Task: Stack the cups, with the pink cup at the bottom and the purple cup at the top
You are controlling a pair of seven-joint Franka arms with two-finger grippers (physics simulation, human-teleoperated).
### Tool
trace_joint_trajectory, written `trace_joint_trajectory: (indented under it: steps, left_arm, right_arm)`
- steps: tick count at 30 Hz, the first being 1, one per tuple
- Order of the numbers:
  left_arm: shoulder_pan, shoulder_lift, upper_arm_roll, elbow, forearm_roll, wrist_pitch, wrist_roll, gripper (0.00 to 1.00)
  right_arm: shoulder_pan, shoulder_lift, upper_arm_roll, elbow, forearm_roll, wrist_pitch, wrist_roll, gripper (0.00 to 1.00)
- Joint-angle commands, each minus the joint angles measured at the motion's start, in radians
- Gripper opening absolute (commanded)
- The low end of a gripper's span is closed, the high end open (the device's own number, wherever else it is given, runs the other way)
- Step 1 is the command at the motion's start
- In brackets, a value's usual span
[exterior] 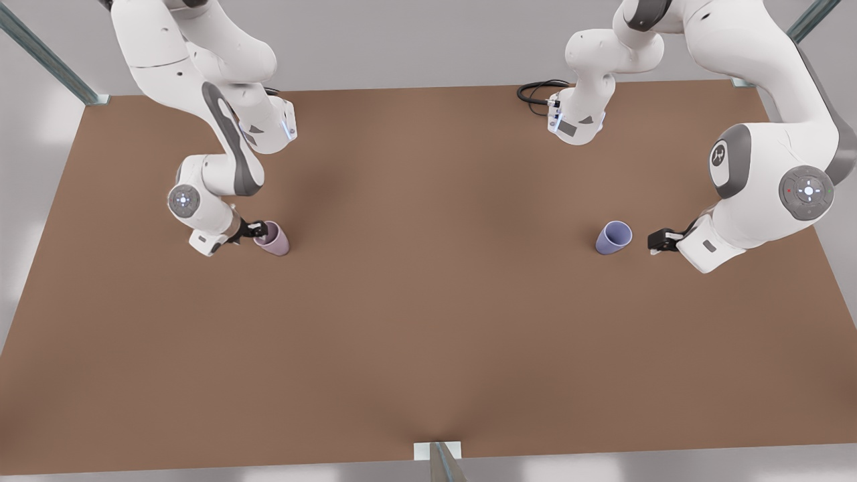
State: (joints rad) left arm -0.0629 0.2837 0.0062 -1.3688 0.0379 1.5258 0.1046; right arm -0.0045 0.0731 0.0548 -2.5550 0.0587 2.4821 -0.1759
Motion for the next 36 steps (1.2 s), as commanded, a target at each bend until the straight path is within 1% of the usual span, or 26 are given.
trace_joint_trajectory:
  steps: [1,2,3,4,5,6,12,13,15,17,18,20,21,24,25,27,28,29,30,31,34,36]
  left_arm:
    - [0.0,0.002,0.0,0.0,0.0,0.0,0.001,1.0]
    - [0.0,0.002,0.0,0.0,0.0,0.0,0.001,1.0]
    - [0.0,0.002,0.0,0.0,0.0,0.0,0.001,1.0]
    - [0.0,0.002,0.0,0.0,0.0,0.0,0.001,1.0]
    - [0.0,0.002,0.0,0.0,0.0,0.0,0.001,1.0]
    - [0.0,0.002,0.0,0.0,0.0,0.0,0.001,1.0]
    - [0.0,0.002,0.0,0.0,0.0,0.0,0.001,1.0]
    - [0.0,0.002,0.0,0.002,0.0,0.0,0.001,1.0]
    - [0.0,0.002,0.0,0.002,0.0,0.0,0.001,1.0]
    - [0.0,0.002,0.0,0.002,0.0,0.0,0.001,1.0]
    - [0.0,0.002,0.0,0.0,0.0,0.0,0.001,1.0]
    - [0.0,0.0,0.0,-0.001,0.0,0.0,0.003,1.0]
    - [0.0,0.0,0.0,-0.001,-0.001,0.0,0.003,1.0]
    - [-0.002,-0.001,0.0,-0.006,-0.009,-0.001,0.001,1.0]
    - [-0.002,-0.026,0.0,-0.068,-0.01,0.026,0.001,1.0]
    - [-0.003,-0.038,-0.002,-0.108,-0.012,0.054,0.001,1.0]
    - [-0.005,-0.075,-0.002,-0.211,-0.012,0.135,0.001,1.0]
    - [-0.005,-0.098,-0.002,-0.295,-0.013,0.203,0.001,1.0]
    - [-0.005,-0.121,-0.002,-0.366,-0.013,0.26,0.001,1.0]
    - [-0.005,-0.172,-0.002,-0.49,-0.013,0.375,0.001,1.0]
    - [-0.005,-0.248,-0.002,-0.7,-0.013,0.568,0.001,1.0]
    - [-0.005,-0.248,0.0,-0.777,-0.015,0.666,0.001,1.0]
  right_arm:
    - [0.041,0.008,0.0,0.002,0.033,0.009,-0.01,0.82]
    - [0.049,0.013,0.0,0.002,0.035,0.011,-0.008,0.81]
    - [0.069,0.014,0.0,0.002,0.067,0.009,-0.008,0.75]
    - [0.074,0.014,0.0,0.007,0.069,0.009,-0.01,0.56]
    - [0.074,0.013,0.0,0.007,0.069,0.008,-0.01,0.27]
    - [0.074,0.011,0.0,0.007,0.069,0.005,-0.011,0.21]
    - [0.072,0.007,0.0,0.024,0.069,-0.008,-0.02,0.21]
    - [0.074,-0.01,0.0,0.058,0.069,-0.072,-0.019,0.21]
    - [0.1,-0.068,0.013,0.075,0.078,-0.115,-0.001,0.21]
    - [0.211,-0.041,0.013,0.208,0.09,-0.195,0.15,0.21]
    - [0.277,0.013,0.013,0.312,0.09,-0.245,0.24,0.21]
    - [0.385,0.149,0.011,0.577,0.093,-0.362,0.423,0.21]
    - [0.442,0.211,0.007,0.706,0.162,-0.417,0.487,0.21]
    - [0.598,0.384,0.007,0.964,0.176,-0.422,0.765,0.21]
    - [0.641,0.456,0.01,1.068,0.176,-0.422,0.866,0.21]
    - [0.731,0.589,0.007,1.234,0.165,-0.422,1.019,0.21]
    - [0.765,0.672,-0.004,1.351,0.164,-0.445,1.07,0.21]
    - [0.808,0.729,-0.03,1.409,0.15,-0.448,1.128,0.21]
    - [0.842,0.81,-0.065,1.502,0.141,-0.451,1.184,0.21]
    - [0.871,0.849,-0.099,1.558,0.141,-0.476,1.194,0.21]
    - [0.902,0.883,-0.111,1.558,0.141,-0.466,1.205,0.21]
    - [0.905,0.893,-0.112,1.561,0.141,-0.46,1.207,0.21]
